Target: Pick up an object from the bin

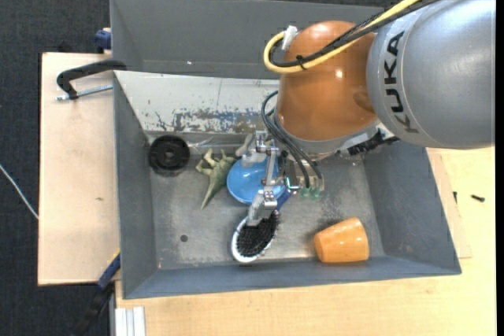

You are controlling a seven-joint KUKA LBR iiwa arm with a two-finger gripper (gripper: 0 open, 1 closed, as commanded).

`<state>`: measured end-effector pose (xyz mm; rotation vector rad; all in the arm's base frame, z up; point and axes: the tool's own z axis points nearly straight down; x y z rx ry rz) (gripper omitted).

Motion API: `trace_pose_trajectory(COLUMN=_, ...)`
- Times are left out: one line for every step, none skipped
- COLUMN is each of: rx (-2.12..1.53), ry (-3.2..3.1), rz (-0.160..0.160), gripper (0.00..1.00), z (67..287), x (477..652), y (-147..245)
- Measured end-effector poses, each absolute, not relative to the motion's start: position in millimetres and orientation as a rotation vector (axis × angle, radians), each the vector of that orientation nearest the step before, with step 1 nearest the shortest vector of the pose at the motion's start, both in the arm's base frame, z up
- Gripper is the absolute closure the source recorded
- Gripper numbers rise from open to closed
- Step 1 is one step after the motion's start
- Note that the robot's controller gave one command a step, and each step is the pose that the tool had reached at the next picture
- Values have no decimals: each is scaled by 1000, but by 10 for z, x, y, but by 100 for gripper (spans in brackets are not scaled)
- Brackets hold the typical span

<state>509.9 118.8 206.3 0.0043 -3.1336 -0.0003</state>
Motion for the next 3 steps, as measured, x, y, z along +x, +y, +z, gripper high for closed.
trace_pose_trajectory(rx=174, ry=-3147, rz=-3, gripper=0, z=837, x=5418, y=1021)
trace_pose_trajectory(rx=171, ry=-3140, rz=-1, gripper=100, z=835, x=5410, y=1014)
trace_pose_trajectory(rx=99, ry=-3152, rz=-3, gripper=100, z=2140, x=5225, y=823)
